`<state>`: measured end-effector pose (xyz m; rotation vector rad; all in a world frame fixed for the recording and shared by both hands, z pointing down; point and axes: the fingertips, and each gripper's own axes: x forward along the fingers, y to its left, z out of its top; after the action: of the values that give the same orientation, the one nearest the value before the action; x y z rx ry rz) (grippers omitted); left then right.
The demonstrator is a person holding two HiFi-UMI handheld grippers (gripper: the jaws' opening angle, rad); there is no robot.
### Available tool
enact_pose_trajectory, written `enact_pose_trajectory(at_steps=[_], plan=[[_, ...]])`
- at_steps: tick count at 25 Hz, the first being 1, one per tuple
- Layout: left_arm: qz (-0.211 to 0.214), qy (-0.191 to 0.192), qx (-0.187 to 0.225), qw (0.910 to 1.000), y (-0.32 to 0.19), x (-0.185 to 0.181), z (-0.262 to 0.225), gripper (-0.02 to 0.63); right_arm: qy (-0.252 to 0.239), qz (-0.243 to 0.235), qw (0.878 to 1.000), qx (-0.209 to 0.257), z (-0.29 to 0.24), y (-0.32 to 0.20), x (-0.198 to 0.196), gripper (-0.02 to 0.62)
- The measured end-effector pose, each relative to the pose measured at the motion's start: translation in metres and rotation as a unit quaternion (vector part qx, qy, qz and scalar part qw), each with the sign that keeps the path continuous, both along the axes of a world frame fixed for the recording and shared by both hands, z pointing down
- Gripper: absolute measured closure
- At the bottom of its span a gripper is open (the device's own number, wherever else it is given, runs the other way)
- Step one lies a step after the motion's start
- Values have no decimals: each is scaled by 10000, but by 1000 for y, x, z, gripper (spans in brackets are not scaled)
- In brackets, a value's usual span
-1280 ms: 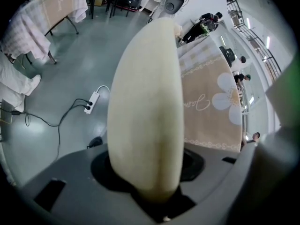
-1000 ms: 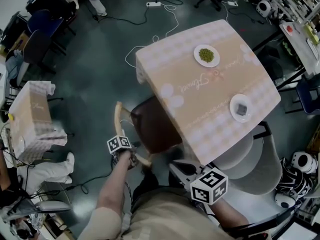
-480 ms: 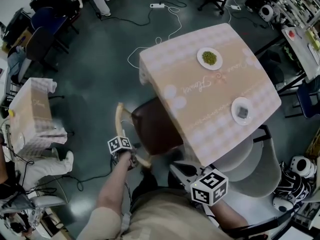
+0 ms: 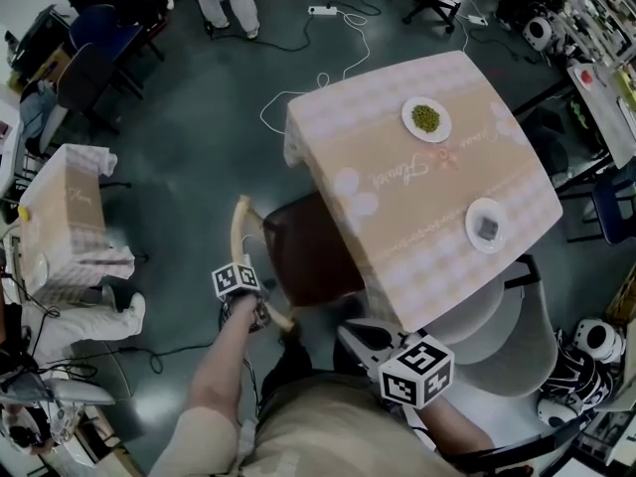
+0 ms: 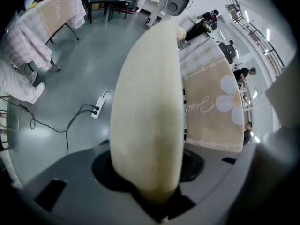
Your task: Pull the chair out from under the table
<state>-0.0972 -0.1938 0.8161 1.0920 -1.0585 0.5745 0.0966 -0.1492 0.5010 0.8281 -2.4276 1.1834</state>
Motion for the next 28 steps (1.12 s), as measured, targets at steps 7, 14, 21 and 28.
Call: enact_pose_trajectory(at_steps=[7,14,21,28], plan=[[52,28,-17,10000,-1,-3,4,408,42,37,10000,0,2,-1,1,586],[86,-69,25,9999,-5,-18,1,408,48,-66,10000,30,1,-1,-8,586],[70,-67,36,9999,-3,-26,3,425,126,-142,9998,38,-2,0,-14,586],[93,-50,44,9999,-2,-33,4,426,190,-211,9996,67,-4,2,-20,586]])
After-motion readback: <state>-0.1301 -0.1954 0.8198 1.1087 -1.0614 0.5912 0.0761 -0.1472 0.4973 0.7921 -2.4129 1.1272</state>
